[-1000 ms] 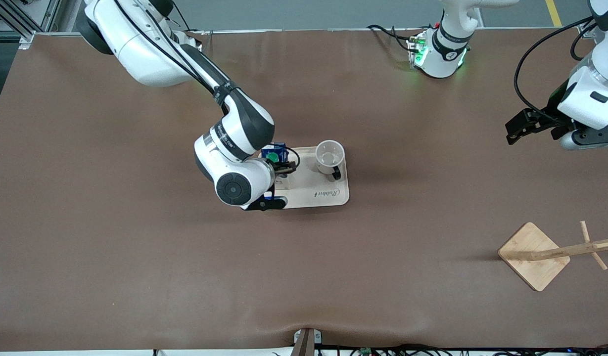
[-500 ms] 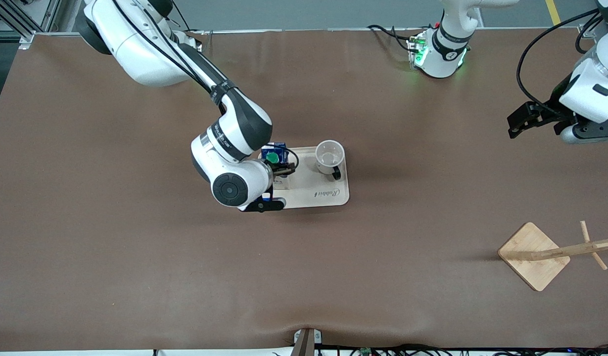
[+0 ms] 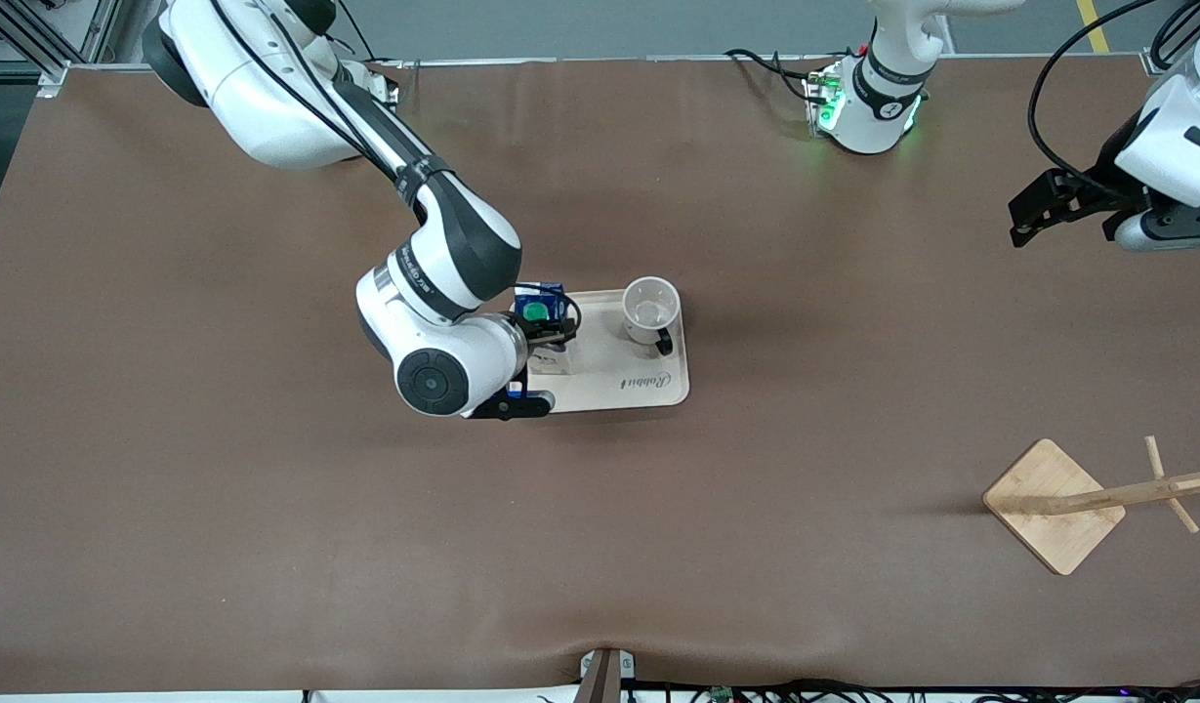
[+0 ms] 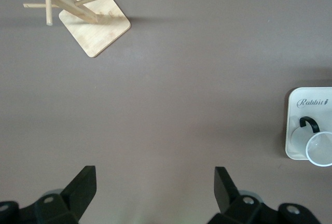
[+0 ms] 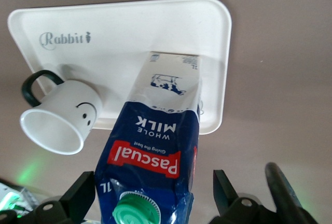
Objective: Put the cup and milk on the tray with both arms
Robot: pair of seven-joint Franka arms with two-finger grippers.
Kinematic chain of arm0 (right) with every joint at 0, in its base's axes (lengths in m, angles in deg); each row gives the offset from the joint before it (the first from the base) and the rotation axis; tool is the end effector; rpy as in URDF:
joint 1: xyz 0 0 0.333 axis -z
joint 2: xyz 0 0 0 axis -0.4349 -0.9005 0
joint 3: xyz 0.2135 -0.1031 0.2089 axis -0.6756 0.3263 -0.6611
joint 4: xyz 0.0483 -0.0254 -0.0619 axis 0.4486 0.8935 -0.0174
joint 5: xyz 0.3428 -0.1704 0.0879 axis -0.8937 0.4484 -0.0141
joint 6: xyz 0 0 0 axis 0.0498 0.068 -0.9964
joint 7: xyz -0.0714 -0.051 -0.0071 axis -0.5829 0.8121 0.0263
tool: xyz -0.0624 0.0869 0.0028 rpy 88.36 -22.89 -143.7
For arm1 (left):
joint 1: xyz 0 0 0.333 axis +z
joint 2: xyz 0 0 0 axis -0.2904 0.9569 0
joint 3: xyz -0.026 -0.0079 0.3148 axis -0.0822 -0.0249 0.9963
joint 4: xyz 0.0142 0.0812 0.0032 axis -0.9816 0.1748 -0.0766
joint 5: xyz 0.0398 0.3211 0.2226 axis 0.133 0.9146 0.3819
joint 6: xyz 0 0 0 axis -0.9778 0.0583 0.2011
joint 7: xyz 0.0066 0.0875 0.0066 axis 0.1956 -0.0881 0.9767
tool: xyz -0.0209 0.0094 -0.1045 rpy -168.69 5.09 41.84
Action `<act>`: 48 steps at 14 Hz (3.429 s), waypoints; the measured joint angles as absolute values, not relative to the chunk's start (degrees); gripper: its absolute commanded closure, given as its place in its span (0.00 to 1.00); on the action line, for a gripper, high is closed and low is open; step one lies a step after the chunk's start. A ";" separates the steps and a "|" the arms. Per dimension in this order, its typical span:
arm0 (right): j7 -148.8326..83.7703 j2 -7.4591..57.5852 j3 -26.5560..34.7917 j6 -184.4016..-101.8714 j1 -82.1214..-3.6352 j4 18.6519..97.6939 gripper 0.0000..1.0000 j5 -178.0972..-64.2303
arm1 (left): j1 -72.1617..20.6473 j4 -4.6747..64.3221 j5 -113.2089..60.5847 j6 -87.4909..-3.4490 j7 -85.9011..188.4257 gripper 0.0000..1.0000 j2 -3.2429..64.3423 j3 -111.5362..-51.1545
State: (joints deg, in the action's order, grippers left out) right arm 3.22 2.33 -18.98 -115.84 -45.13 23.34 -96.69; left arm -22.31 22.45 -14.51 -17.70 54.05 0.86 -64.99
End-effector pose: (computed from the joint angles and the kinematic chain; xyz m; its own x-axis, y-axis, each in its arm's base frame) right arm 0.5963 0.3987 0.3293 0.8592 0.0721 -0.5065 -0.0234 -0.9835 -0.1796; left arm 0.5271 -0.0630 0.6440 0.9991 0.0343 0.0261 0.0355 -0.9982 -0.0477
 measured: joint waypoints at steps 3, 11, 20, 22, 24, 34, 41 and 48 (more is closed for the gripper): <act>3.22 2.37 -19.02 -115.83 -45.13 22.80 0.00 -96.86 | -22.36 21.71 -14.51 -17.68 54.09 0.00 0.87 -64.99; 3.24 5.66 -18.73 -108.64 -39.58 18.58 0.00 -99.58 | -21.41 21.29 -14.51 -17.47 54.22 0.00 1.21 -64.64; -4.28 14.12 -16.16 -109.56 -33.24 15.74 0.00 -87.87 | -21.07 21.05 -14.51 -16.74 54.17 0.00 1.21 -64.59; -5.05 15.66 -15.03 -108.77 -31.04 14.58 0.00 -87.82 | -21.06 21.01 -14.51 -16.74 54.17 0.00 1.21 -64.59; -5.52 18.41 -14.64 -107.44 -29.46 14.00 0.00 -87.51 | -21.06 20.94 -14.51 -16.71 54.16 0.00 1.21 -64.59; -22.61 32.11 -5.24 -102.70 -23.66 26.68 0.00 -83.24 | -20.91 20.85 -14.51 -16.49 54.08 0.00 1.22 -64.62; -32.68 48.31 0.73 -108.13 -23.75 43.82 0.00 -83.29 | -21.37 20.86 -14.52 -16.39 54.06 0.00 1.30 -65.01; -33.19 48.83 3.35 -106.32 -24.97 41.84 0.00 -83.28 | -21.62 20.91 -14.63 -16.35 54.06 0.00 2.03 -65.94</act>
